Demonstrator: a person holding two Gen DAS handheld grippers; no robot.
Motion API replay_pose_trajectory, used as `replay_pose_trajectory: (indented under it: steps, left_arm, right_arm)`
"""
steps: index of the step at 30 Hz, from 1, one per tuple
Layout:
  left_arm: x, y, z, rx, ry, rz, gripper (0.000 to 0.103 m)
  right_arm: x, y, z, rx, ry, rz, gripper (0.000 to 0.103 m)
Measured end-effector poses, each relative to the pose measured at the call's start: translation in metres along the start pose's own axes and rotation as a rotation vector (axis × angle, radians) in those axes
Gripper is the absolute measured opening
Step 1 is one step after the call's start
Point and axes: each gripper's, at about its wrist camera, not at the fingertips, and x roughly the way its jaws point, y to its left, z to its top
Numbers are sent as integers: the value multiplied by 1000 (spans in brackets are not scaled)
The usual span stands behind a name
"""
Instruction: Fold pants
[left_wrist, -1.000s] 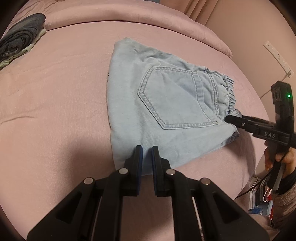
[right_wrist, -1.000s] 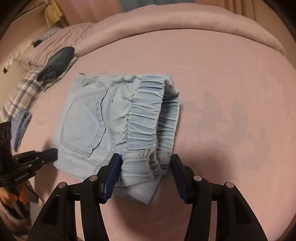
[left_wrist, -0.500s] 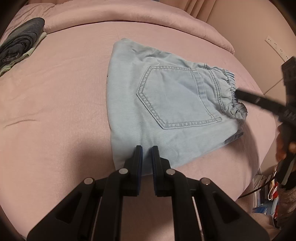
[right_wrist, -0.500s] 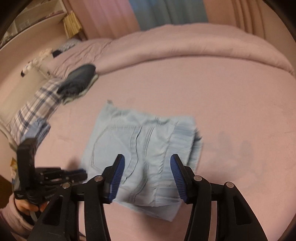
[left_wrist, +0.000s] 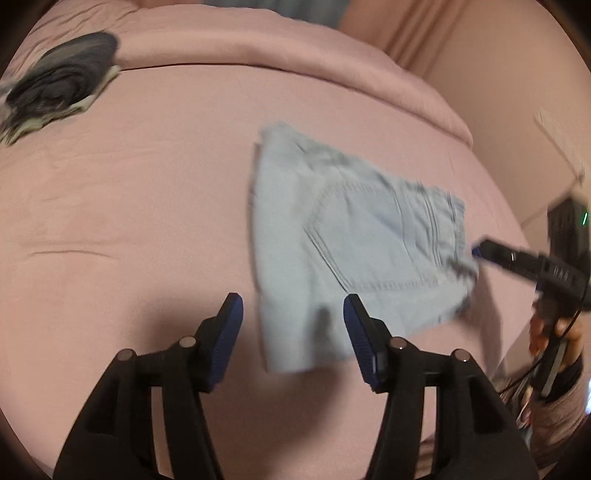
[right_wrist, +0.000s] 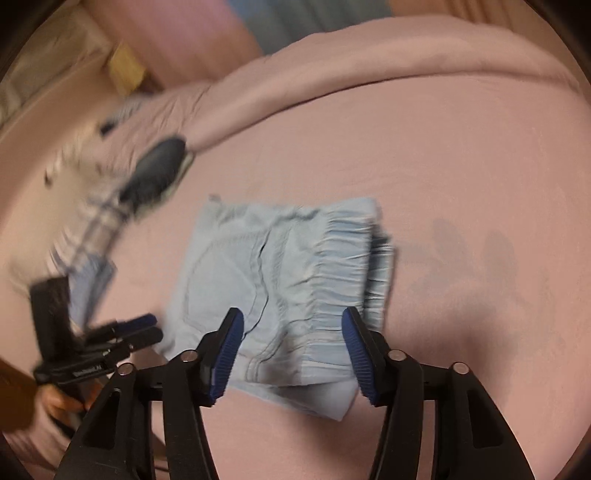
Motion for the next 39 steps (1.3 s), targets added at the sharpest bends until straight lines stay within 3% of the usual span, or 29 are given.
replay_pose_trajectory:
  steps: [6,10,39]
  left_arm:
    - [22,35,15,-179,72,-129,57]
    - [38,35,21,-239,102,-193,57]
    - [74,3,48,-72,127,-159,62]
  right_arm:
    - [12,-48,-10,254,69,115,68]
    - [22,-53,-18,304,97,138,70]
    - [75,-4,20,27,135,46,78]
